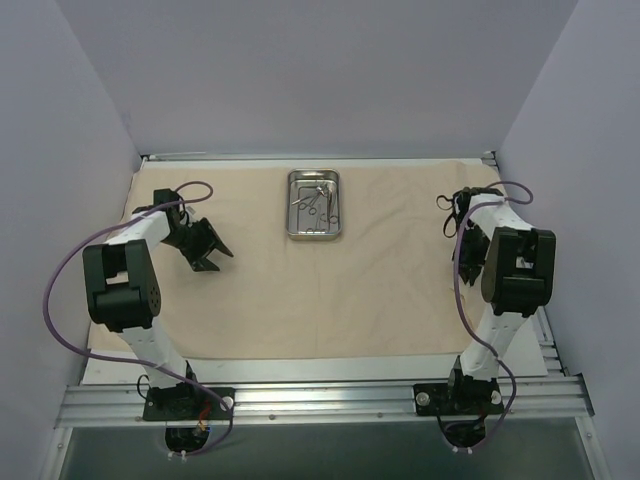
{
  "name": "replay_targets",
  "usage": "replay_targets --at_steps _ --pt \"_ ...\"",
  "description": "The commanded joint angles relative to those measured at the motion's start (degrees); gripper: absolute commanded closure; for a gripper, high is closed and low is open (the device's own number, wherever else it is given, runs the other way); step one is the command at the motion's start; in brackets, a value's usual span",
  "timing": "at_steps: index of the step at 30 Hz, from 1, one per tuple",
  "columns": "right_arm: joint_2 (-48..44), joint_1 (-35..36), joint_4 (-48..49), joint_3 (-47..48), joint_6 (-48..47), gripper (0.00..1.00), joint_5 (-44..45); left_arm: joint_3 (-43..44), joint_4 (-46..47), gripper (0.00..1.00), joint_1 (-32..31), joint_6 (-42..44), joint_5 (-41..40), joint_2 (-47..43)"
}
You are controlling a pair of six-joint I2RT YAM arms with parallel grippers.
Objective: Open and lay out the surgical kit
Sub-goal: Smooth out the surgical kit at the center of the board.
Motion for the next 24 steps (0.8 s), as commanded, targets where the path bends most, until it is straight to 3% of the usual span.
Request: replay_targets --at_steps 1,3,6,15,16,18,19,24 --pt "-2.4 -0.9 -2.3 -0.5 0.9 0.87 4.7 2.0 2.1 0.36 0.1 1.5 2.0 0.1" --pt "-3.6 -2.5 -2.8 -0.9 1.3 1.00 5.2 1.4 2.6 0.36 0.1 1.5 2.8 0.0" --pt "-6.8 -5.6 -2.7 -1.2 1.6 1.00 6.1 0.8 3.1 0.37 0.1 1.1 3.5 -0.1" --pt "-18.6 -28.1 -1.3 -4.0 0.8 0.97 3.5 -1.7 6.0 0.36 0.3 -0.1 6.0 -0.9" --pt "-18.9 -28.2 -1.7 -3.7 1.1 0.74 3.3 -1.8 6.1 0.36 0.4 0.0 6.2 -0.9" --pt "-19.9 -28.3 -2.8 -2.2 1.5 0.49 5.2 -2.2 6.5 0.36 0.6 0.0 6.6 -1.1" --pt "-20.4 -28.3 -3.1 -1.6 1.5 0.31 6.1 -2.3 6.5 0.36 0.9 0.0 6.7 -1.2" --pt "-22.6 -24.7 -3.6 0.4 0.8 0.20 4.1 -3.0 6.6 0.36 2.0 0.3 6.7 -1.6"
